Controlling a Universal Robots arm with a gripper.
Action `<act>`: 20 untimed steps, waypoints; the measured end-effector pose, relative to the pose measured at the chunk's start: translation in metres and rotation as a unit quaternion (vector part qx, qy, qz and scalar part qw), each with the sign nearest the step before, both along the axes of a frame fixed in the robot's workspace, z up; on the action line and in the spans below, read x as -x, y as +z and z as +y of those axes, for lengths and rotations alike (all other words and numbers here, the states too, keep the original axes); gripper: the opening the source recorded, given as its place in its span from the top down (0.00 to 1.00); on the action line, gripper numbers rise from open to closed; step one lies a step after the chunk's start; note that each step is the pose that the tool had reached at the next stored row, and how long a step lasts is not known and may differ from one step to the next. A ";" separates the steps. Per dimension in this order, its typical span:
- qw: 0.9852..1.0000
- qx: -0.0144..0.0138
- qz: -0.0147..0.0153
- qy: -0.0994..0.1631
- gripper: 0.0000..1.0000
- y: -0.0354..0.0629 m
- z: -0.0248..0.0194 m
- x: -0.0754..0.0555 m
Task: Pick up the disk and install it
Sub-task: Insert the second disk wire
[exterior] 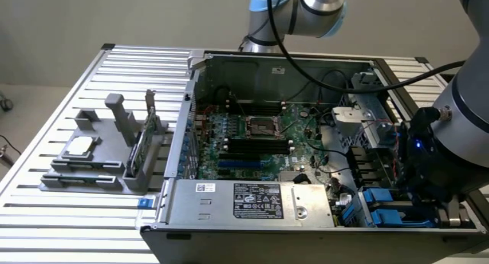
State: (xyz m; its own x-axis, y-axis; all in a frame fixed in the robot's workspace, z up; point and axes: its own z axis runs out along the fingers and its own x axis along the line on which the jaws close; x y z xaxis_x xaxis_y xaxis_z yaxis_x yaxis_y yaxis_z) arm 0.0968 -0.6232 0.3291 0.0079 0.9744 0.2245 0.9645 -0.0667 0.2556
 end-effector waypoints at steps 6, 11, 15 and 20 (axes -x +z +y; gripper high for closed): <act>1.000 -0.001 0.000 0.002 0.84 -0.0018 -0.0007 0.000; 1.000 -0.001 0.000 0.004 0.84 -0.0048 -0.0015 0.000; 1.000 -0.002 0.000 0.005 0.82 -0.0052 -0.0019 0.000; 1.000 -0.002 0.000 0.005 0.69 0.0096 -0.0022 0.001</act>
